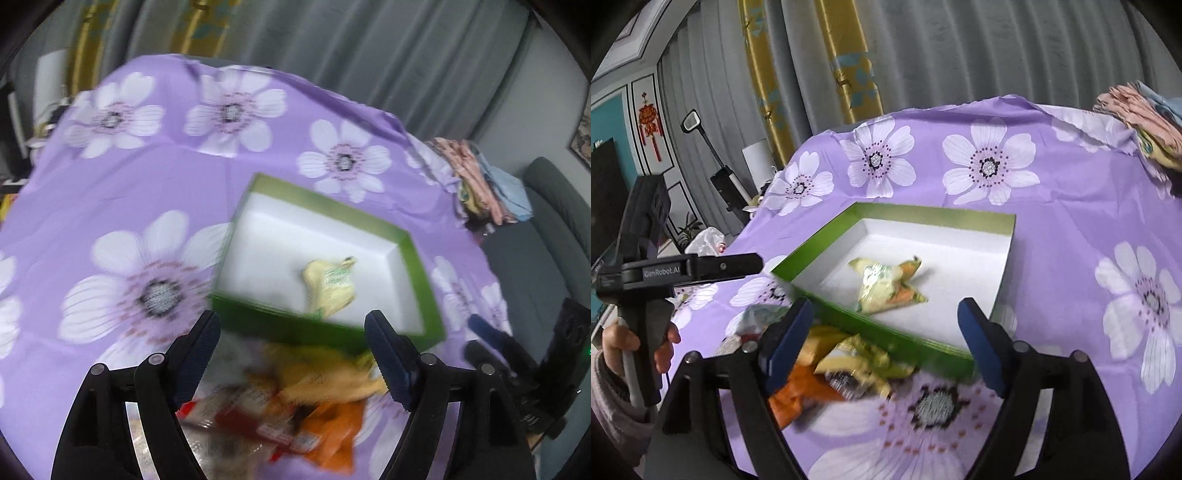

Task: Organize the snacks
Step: 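Lower the yellow-green snack into the green box and open the right gripper, then grasp the cream biscuit pack with the left gripper and lift it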

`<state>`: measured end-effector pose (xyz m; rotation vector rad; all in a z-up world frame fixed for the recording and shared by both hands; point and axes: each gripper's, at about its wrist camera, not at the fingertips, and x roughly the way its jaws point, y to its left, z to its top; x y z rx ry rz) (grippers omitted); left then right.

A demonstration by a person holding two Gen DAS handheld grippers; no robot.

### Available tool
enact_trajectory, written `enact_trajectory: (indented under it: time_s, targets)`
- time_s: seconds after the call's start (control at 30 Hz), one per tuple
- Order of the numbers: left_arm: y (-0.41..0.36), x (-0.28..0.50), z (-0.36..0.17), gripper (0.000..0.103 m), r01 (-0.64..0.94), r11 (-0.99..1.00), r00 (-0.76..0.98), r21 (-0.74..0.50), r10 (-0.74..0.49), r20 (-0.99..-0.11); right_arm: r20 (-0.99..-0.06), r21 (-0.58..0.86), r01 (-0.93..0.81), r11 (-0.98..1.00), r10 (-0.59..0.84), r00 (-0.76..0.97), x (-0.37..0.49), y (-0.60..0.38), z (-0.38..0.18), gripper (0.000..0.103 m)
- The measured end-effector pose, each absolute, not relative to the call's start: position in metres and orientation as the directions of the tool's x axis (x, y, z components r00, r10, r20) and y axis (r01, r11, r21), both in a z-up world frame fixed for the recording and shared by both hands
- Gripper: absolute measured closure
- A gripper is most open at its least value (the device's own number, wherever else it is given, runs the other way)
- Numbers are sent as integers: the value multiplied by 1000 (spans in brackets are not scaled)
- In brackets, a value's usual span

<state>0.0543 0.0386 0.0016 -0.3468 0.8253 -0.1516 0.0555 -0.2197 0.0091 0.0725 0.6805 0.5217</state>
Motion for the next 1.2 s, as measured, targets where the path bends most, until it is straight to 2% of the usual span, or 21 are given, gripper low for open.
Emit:
enact_trajectory:
  time_s: [0.2, 0.43, 0.67, 0.8, 1.07, 1.2]
  targets:
    - [75, 10, -21, 23, -119, 931, 656, -346, -188, -731, -607, 287, -470, 835, 538, 585, 22, -211, -7, 21]
    - [101, -21, -55, 22, -211, 903, 620, -375, -173, -765, -632, 318, -552, 771, 606, 482, -8, -182, -24, 21]
    - [101, -30, -73, 22, -193, 897, 608, -397, -208, -766, -618, 382, -665, 642, 713, 333, -29, -133, -34, 21]
    - [100, -29, -80, 23, -182, 898, 604, -400, -219, -766, -644, 399, -691, 602, 721, 256, -34, -99, -51, 21]
    - [105, -27, -90, 23, -165, 894, 604, -418, -243, -759, -705, 380, -649, 659, 660, 258, -19, -53, -73, 31]
    - [105, -27, -92, 22, -139, 896, 608, -422, -259, -751, -723, 389, -597, 702, 634, 274, -7, -48, -80, 40]
